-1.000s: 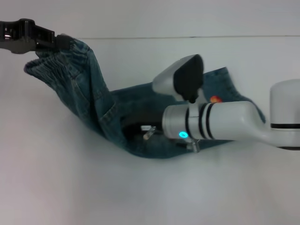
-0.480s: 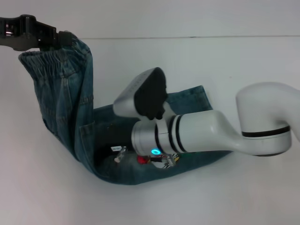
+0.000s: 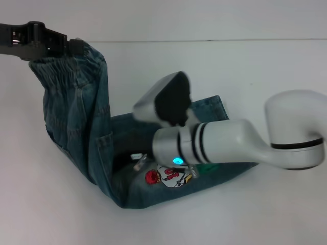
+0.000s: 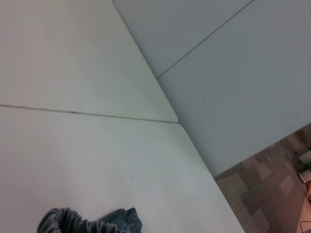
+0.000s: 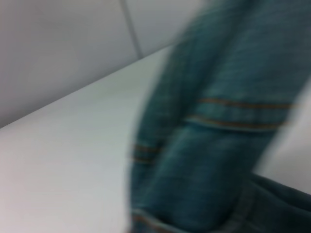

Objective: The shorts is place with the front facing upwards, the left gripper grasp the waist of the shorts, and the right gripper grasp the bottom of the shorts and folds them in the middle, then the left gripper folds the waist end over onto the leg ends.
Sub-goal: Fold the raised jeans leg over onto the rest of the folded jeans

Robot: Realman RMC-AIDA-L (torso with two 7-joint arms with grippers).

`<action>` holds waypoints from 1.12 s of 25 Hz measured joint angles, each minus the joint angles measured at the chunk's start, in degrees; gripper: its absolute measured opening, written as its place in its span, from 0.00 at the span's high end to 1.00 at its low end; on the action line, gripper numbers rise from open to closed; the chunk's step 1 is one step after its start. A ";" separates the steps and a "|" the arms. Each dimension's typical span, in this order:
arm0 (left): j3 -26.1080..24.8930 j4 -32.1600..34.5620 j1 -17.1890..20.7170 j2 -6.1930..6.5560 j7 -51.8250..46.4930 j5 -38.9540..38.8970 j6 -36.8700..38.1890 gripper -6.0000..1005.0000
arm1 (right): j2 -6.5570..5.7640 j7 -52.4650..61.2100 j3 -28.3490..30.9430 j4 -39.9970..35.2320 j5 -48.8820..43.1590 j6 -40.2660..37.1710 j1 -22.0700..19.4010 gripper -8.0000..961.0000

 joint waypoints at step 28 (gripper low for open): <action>10.49 -5.29 -6.42 -9.44 3.95 -2.11 -7.83 0.96 | -2.28 -0.85 20.91 -29.37 17.09 -20.57 -15.52 0.95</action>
